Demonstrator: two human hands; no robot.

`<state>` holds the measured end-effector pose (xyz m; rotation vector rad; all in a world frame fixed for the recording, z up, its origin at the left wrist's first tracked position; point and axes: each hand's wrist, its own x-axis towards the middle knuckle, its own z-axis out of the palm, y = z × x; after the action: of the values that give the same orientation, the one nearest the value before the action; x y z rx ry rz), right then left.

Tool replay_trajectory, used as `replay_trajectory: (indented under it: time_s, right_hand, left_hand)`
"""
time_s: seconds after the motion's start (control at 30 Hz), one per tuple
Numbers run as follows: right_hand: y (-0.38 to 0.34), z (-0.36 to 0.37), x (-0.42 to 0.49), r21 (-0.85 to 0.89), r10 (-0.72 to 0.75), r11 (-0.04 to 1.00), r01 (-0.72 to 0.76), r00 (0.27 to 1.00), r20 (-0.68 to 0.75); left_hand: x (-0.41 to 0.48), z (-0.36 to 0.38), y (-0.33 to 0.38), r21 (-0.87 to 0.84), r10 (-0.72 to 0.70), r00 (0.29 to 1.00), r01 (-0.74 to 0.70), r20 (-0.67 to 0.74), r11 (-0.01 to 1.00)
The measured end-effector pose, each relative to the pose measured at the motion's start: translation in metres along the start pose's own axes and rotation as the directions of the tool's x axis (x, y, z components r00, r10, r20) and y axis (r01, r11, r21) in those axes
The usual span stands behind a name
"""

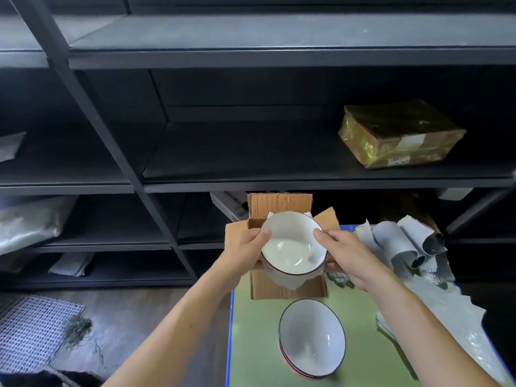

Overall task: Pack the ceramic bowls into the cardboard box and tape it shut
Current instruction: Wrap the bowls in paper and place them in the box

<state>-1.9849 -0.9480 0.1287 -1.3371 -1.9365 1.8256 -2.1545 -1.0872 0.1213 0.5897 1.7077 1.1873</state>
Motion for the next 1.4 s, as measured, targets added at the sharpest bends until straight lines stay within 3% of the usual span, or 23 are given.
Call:
replay_trajectory:
  time_s: [0.23, 0.43, 0.57, 0.73, 0.87, 1.03, 1.4]
  right_hand:
    - [-0.008, 0.014, 0.024, -0.021, 0.082, 0.996, -0.083, 0.997, -0.011]
    - [-0.007, 0.023, 0.046, -0.258, 0.084, 0.96, -0.113, 0.989, -0.121]
    - [0.014, 0.025, 0.08, -0.423, 0.114, 0.892, -0.158, 0.985, -0.127]
    - [0.036, 0.028, 0.107, -0.476, 0.195, 0.844, -0.249, 0.968, -0.16]
    - [0.068, 0.026, 0.137, -0.542, 0.199, 0.807, -0.235, 0.972, -0.126]
    - [0.013, 0.04, 0.096, -0.535, 0.23, 0.812, -0.233, 0.97, -0.074]
    - [0.023, 0.053, 0.099, -0.431, 0.267, 0.86, -0.275, 0.96, -0.082]
  left_hand:
    - [0.025, -0.011, 0.004, -0.015, -0.053, 0.998, 0.053, -0.032, 0.999]
    - [0.057, -0.001, 0.002, -0.058, -0.153, 0.974, 0.146, -0.166, 0.988]
    - [0.066, 0.013, 0.0, -0.03, -0.256, 0.959, 0.254, -0.122, 0.967]
    - [0.077, 0.017, -0.004, -0.015, -0.339, 0.933, 0.339, -0.118, 0.941]
    - [0.086, 0.02, -0.01, -0.047, -0.379, 0.922, 0.376, -0.085, 0.925]
    - [0.097, 0.025, -0.017, -0.096, -0.411, 0.905, 0.402, -0.109, 0.911]
    - [0.112, 0.037, -0.026, -0.042, -0.425, 0.881, 0.426, -0.209, 0.904]
